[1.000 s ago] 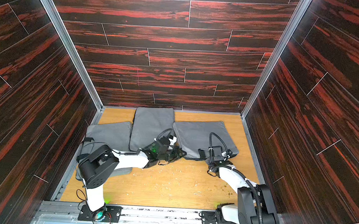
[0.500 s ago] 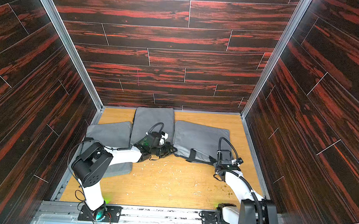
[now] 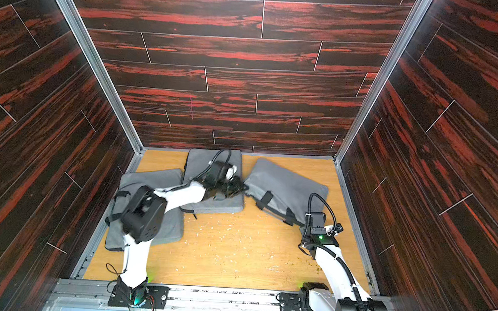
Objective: Put the mouse into the laptop bag
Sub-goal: Zip the zipper on the zippered laptop bag.
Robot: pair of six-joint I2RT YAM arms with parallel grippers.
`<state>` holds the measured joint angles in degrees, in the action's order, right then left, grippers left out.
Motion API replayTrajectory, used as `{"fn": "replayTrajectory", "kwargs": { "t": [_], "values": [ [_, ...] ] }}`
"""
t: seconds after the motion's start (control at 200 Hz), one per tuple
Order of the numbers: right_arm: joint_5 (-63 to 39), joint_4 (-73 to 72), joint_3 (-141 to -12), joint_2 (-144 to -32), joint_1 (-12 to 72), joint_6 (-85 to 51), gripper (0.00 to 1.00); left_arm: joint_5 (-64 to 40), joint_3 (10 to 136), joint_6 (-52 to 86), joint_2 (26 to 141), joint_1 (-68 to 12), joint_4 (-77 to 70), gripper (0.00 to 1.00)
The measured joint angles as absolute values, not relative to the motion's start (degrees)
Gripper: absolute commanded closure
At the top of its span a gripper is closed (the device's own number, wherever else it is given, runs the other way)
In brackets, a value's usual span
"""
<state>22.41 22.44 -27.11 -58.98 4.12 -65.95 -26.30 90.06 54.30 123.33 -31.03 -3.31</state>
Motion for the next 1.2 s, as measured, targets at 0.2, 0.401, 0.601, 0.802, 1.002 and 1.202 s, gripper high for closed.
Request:
{"fn": "replayTrajectory", "kwargs": {
  "t": [0.2,0.401,0.601,0.802,1.002,1.202],
  "values": [
    [20.7,20.3,-26.0,-59.2,4.5,-64.9,1.00,-25.9,108.7,53.5,137.4,-31.0,3.2,1.00],
    [20.7,19.9,-26.0,-59.2,9.9,-63.9,1.00,-24.4,124.3,53.3,147.9,-30.9,8.2,0.92],
    [24.0,21.0,-27.9,-64.5,21.5,-65.2,1.00,-17.7,142.6,53.1,156.9,-28.7,12.2,0.68],
    [27.6,23.9,-33.3,-71.3,31.6,-68.5,1.00,-12.0,149.8,52.8,159.2,-24.7,12.2,0.13],
    [28.1,23.1,-34.1,-72.0,34.9,-69.4,1.00,-12.6,145.2,52.9,157.2,-24.1,13.8,0.07],
    [27.0,19.7,-34.1,-73.6,36.5,-67.5,1.00,-15.7,109.0,56.6,136.1,-26.1,2.9,0.03]
  ]
}}
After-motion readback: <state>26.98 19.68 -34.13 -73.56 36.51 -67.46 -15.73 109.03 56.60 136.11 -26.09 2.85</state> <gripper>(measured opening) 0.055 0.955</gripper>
